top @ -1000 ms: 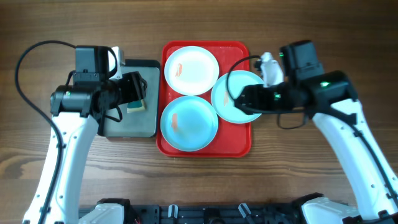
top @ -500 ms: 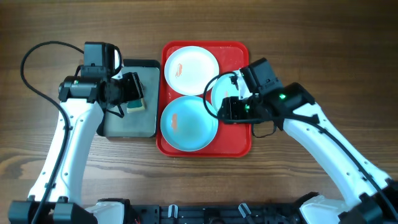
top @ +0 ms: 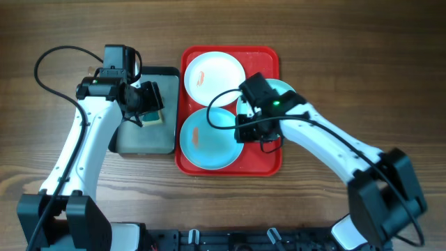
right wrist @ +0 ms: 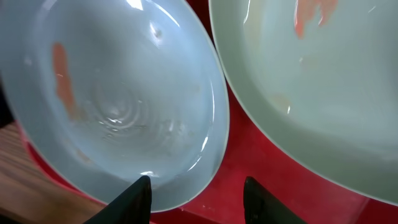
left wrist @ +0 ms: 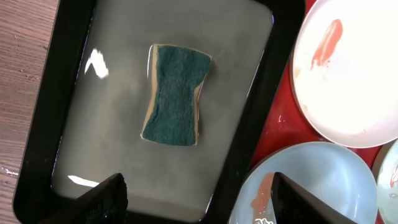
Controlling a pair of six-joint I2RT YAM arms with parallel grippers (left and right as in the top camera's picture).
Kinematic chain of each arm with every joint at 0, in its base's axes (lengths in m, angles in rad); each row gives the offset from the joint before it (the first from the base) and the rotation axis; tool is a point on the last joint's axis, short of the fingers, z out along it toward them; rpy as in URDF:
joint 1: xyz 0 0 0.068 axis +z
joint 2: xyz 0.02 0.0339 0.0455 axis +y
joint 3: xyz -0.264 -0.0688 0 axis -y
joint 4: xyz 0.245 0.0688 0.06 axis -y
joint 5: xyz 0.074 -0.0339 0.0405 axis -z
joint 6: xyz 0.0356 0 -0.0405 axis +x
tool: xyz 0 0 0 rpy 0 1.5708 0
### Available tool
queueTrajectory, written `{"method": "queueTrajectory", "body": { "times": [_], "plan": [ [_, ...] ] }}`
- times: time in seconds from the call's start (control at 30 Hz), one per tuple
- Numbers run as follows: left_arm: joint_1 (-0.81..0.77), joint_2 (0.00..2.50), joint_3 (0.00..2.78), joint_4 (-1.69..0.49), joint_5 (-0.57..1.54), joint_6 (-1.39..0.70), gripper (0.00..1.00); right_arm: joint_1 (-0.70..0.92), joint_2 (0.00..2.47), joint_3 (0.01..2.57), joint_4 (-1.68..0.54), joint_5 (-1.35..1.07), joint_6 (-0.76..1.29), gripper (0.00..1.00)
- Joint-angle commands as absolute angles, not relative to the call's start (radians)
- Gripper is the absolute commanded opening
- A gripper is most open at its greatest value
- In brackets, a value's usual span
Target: Clean dirty plates on tray and stack at the side
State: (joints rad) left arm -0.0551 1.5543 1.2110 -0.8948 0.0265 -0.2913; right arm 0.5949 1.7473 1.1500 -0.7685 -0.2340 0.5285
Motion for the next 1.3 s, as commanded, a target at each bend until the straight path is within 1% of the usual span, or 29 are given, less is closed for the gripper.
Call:
{"method": "queueTrajectory", "body": {
  "times": [0.0, 0.07, 0.1, 0.13, 0.2, 0.23, 0.27, 0.5, 1.13, 1.27],
  "plan": [
    [-0.054, 1.561, 1.228, -0.882, 0.016, -0.300, 0.71, 0.604, 1.815, 1.143, -0.763, -0.213, 0.575, 0.48],
    [-0.054, 1.561, 1.228, -0.878, 0.016, -0.300, 0.71, 0.604, 1.829, 1.143, -0.754, -0.213, 0.584, 0.46],
    [-0.054, 1.561, 1.228, -0.876, 0.016, -0.300, 0.71, 0.604, 1.831, 1.143, -0.751, -0.213, 0.584, 0.41],
    [-0.054, 1.561, 1.228, -0.875, 0.017, -0.300, 0.71, 0.604, 1.831, 1.143, -0.747, -0.213, 0.585, 0.39],
    [-0.054, 1.561, 1.228, -0.870, 0.016, -0.300, 0.71, 0.604, 1.831, 1.143, -0.746, -0.213, 0.610, 0.32],
    [-0.054, 1.561, 1.228, -0.868, 0.016, -0.300, 0.71, 0.604, 1.831, 1.143, -0.748, -0.214, 0.623, 0.27],
    [-0.054, 1.561, 1.228, -0.868, 0.016, -0.300, 0.71, 0.604, 1.831, 1.142, -0.750, -0.213, 0.633, 0.26],
    [-0.054, 1.561, 1.228, -0.868, 0.016, -0.300, 0.71, 0.604, 1.839, 1.136, -0.746, -0.206, 0.657, 0.26],
    [-0.054, 1.561, 1.227, -0.869, 0.016, -0.300, 0.67, 0.604, 1.850, 1.136, -0.741, -0.198, 0.658, 0.25],
    [-0.054, 1.561, 1.226, -0.870, 0.016, -0.300, 0.65, 0.604, 1.860, 1.136, -0.741, -0.199, 0.665, 0.22]
  ]
}}
